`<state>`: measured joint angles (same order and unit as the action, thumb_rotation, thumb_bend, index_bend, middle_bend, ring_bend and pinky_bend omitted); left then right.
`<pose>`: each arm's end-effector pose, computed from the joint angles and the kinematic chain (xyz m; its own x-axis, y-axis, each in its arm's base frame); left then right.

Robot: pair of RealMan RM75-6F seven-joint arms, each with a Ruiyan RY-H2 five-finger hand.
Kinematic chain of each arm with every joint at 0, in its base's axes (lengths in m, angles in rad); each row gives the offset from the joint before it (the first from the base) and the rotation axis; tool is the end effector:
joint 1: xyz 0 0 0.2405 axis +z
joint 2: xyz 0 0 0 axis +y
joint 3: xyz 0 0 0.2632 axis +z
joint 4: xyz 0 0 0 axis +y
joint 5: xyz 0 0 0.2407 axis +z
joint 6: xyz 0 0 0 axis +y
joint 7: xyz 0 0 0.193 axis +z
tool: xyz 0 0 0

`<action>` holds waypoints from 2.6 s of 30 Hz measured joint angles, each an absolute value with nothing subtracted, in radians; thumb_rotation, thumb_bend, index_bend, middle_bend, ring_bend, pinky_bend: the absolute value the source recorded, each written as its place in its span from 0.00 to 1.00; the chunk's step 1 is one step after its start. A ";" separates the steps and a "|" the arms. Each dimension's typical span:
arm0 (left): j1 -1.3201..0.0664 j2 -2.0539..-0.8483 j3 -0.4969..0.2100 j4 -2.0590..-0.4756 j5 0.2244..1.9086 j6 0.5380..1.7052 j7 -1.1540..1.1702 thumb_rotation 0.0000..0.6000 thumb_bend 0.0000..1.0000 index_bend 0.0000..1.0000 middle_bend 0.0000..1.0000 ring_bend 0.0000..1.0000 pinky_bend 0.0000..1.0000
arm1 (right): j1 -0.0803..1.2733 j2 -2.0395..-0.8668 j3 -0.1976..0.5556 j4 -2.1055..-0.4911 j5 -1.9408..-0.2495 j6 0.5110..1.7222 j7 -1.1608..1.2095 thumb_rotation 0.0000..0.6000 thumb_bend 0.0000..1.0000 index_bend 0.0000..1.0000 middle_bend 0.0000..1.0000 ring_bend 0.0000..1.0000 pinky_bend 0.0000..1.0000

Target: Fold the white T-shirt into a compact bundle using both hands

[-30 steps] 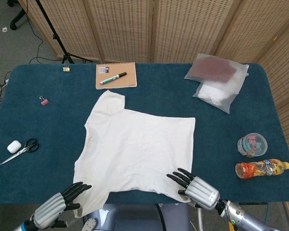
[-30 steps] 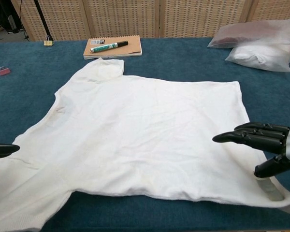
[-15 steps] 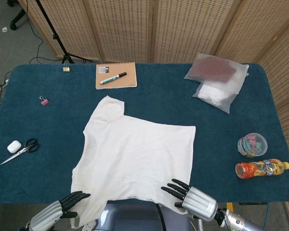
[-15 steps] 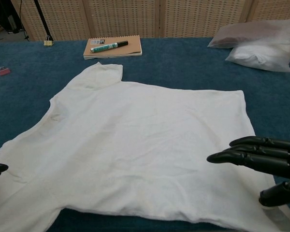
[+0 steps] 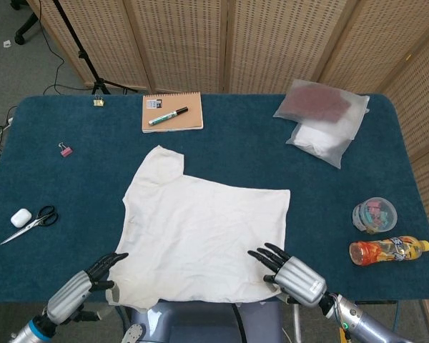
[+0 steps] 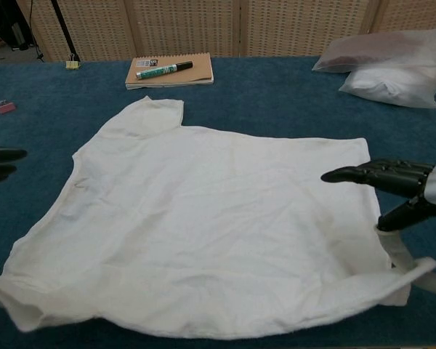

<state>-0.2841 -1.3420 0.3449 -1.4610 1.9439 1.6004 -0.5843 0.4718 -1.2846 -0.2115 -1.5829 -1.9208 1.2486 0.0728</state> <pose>-0.2429 0.1621 0.0099 -0.1009 0.5161 0.8505 0.8509 -0.3982 0.3426 -0.2035 -0.2217 -0.0209 0.4733 -0.3346 0.8149 -0.7086 -0.6942 0.1265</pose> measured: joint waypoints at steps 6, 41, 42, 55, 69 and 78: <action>-0.354 -1.291 0.224 -1.581 1.797 1.484 -0.548 1.00 0.52 0.71 0.00 0.00 0.00 | 0.494 -1.271 -0.131 -1.585 -1.780 1.207 0.168 1.00 0.47 0.70 0.01 0.00 0.00; -0.630 -1.368 -0.192 -1.452 1.218 0.993 -0.305 1.00 0.58 0.71 0.00 0.00 0.00 | 0.679 -1.473 0.157 -1.188 -1.267 0.813 0.207 1.00 0.47 0.70 0.03 0.00 0.01; -0.631 -1.372 -0.196 -1.447 1.211 0.990 -0.302 1.00 0.58 0.71 0.00 0.00 0.00 | 0.683 -1.478 0.159 -1.180 -1.264 0.808 0.203 1.00 0.47 0.70 0.03 0.00 0.01; -0.637 -1.393 -0.224 -1.407 1.155 0.969 -0.262 1.00 0.61 0.71 0.00 0.00 0.00 | 0.724 -1.524 0.187 -1.134 -1.205 0.752 0.147 1.00 0.47 0.70 0.03 0.00 0.01; -0.651 -1.417 -0.256 -1.367 1.084 0.938 -0.201 1.00 0.62 0.71 0.00 0.00 0.00 | 0.714 -1.471 0.211 -1.215 -1.158 0.784 0.088 1.00 0.10 0.00 0.00 0.00 0.01; -0.681 -1.471 -0.275 -1.260 1.079 0.906 -0.214 1.00 0.62 0.71 0.00 0.00 0.00 | 0.557 -1.315 0.188 -1.434 -1.290 1.085 0.129 1.00 0.13 0.00 0.00 0.00 0.01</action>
<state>-0.6806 -1.4715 -0.2752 -1.2599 1.0788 0.9055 -0.2144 0.5568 -1.3149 0.1878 -1.4342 -1.2905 1.0850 0.1294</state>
